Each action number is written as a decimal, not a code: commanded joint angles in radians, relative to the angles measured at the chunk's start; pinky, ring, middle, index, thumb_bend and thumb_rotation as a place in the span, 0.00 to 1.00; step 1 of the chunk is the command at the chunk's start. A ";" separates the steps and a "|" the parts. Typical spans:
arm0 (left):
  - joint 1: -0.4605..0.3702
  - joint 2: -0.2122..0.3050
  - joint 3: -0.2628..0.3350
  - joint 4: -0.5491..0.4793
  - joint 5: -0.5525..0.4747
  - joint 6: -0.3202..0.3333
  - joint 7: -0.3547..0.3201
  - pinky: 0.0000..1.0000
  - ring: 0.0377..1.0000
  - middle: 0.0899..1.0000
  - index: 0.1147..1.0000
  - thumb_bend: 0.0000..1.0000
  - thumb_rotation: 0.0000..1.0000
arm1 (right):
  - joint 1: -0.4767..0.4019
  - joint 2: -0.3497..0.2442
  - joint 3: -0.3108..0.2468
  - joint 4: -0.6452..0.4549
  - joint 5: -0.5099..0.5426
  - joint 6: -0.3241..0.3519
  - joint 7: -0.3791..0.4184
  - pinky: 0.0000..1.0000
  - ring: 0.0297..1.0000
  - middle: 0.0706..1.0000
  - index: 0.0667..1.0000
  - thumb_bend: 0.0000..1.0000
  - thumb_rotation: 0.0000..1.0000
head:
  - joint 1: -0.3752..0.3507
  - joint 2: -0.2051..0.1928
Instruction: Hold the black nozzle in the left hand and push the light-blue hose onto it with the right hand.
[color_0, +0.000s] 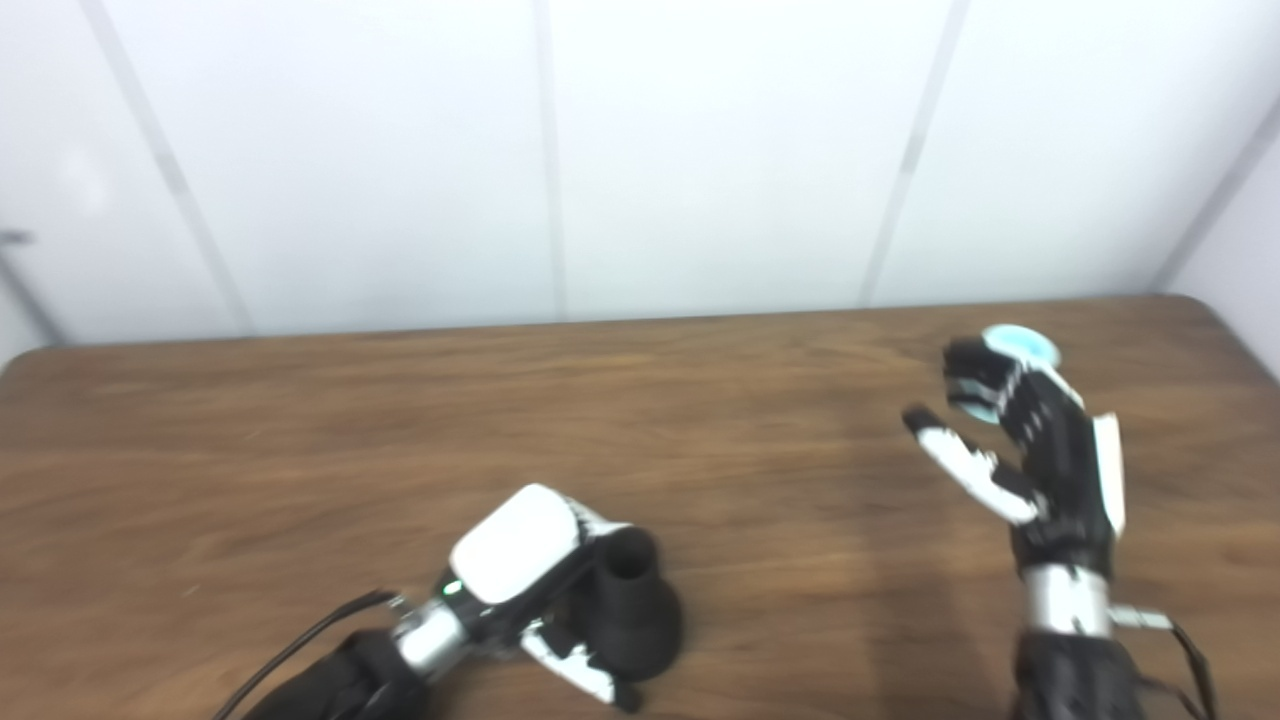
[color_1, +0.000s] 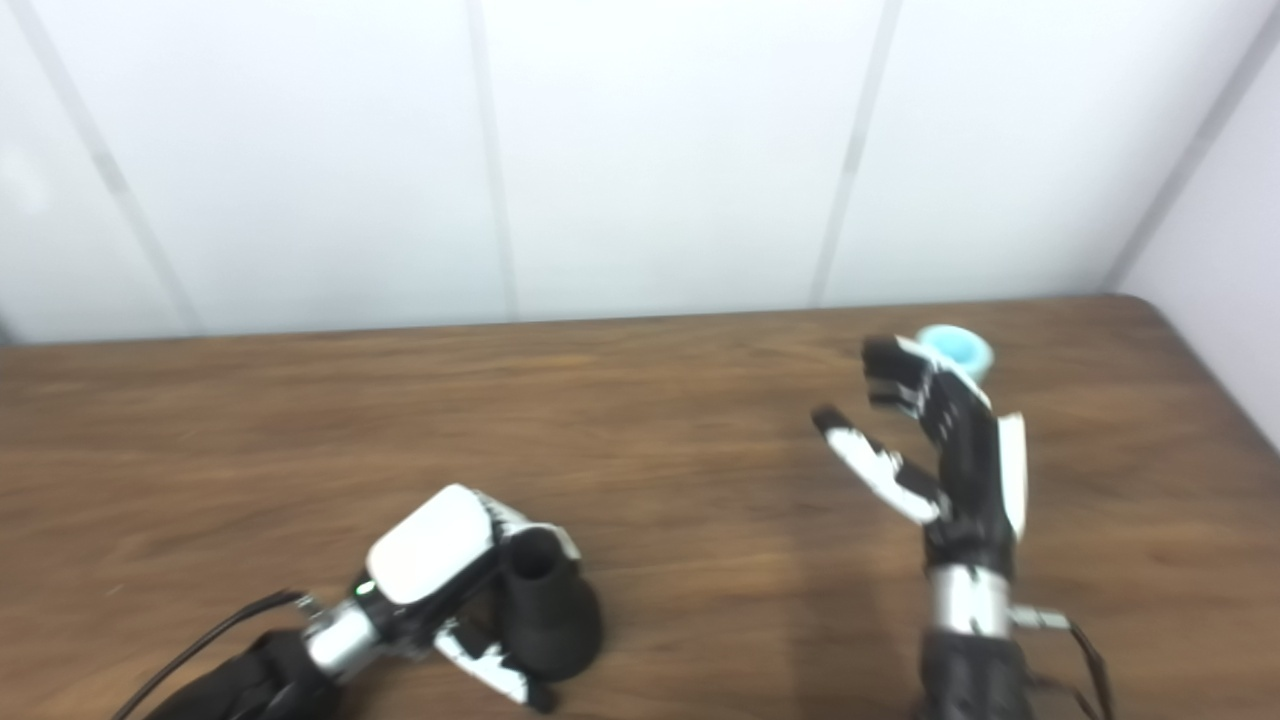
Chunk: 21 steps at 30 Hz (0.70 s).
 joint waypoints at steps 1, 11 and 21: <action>0.017 0.027 -0.028 0.029 -0.008 -0.018 0.041 0.35 0.42 0.45 0.40 0.52 0.00 | -0.045 -0.016 -0.019 -0.004 -0.018 -0.057 -0.028 0.63 0.70 0.68 0.64 0.70 0.37 | -0.012 -0.001; 0.007 0.057 -0.054 0.040 -0.042 -0.018 0.048 0.34 0.42 0.46 0.39 0.52 0.00 | -0.113 -0.054 -0.069 0.040 -0.093 -0.042 -0.077 0.98 0.99 0.97 0.92 0.85 0.52 | -0.105 -0.030; -0.007 0.070 -0.084 0.064 -0.041 -0.018 0.097 0.34 0.42 0.45 0.40 0.52 0.00 | -0.176 -0.116 -0.135 0.148 -0.057 -0.063 -0.108 1.00 1.00 1.00 1.00 0.93 0.54 | -0.125 -0.045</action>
